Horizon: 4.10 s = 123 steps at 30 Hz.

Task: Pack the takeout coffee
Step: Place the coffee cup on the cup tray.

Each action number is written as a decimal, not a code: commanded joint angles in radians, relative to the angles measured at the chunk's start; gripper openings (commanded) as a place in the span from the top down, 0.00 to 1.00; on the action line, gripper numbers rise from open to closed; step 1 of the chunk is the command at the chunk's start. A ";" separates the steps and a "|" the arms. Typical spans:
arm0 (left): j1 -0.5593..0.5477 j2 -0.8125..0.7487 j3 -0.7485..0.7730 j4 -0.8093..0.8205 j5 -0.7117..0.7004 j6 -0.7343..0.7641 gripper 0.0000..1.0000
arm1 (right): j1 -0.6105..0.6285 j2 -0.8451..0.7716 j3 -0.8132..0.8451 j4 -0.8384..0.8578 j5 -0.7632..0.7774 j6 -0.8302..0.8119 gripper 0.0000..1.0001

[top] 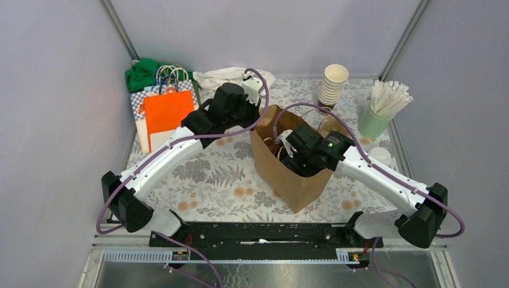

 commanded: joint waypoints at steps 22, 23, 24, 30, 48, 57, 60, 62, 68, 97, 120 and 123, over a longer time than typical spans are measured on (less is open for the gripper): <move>-0.006 0.016 0.020 -0.038 -0.013 0.014 1.00 | -0.050 0.148 0.013 -0.019 -0.049 -0.022 0.69; -0.006 0.016 0.021 -0.038 -0.020 0.014 1.00 | -0.049 0.150 0.015 -0.020 -0.051 -0.021 0.69; -0.006 0.015 0.020 -0.039 -0.027 0.014 1.00 | -0.050 0.150 0.015 -0.021 -0.053 -0.021 0.69; -0.006 0.008 0.015 -0.049 -0.118 0.003 1.00 | -0.049 0.177 0.052 -0.054 -0.044 -0.019 0.71; -0.004 0.003 0.041 -0.035 -0.205 0.025 1.00 | -0.049 0.202 0.281 -0.230 0.009 -0.017 0.74; -0.006 -0.004 0.053 -0.026 -0.207 0.037 1.00 | -0.049 0.196 0.300 -0.249 0.008 -0.008 0.74; -0.005 -0.011 0.057 -0.025 -0.217 0.044 1.00 | -0.049 0.185 0.259 -0.222 -0.012 -0.002 0.74; -0.006 -0.013 0.065 -0.026 -0.224 0.053 1.00 | -0.050 0.189 0.244 -0.211 -0.022 0.000 0.74; -0.006 -0.015 0.091 -0.027 -0.276 0.081 1.00 | -0.049 0.220 0.212 -0.179 -0.039 0.001 0.75; -0.004 -0.040 0.046 -0.016 -0.285 0.079 1.00 | -0.050 0.232 0.023 -0.029 -0.047 -0.008 0.74; -0.004 -0.044 0.028 -0.002 -0.269 0.078 1.00 | -0.050 0.196 0.139 -0.099 0.004 -0.009 0.01; -0.004 -0.045 0.026 -0.001 -0.265 0.077 1.00 | -0.050 0.195 0.156 -0.110 0.004 -0.012 0.00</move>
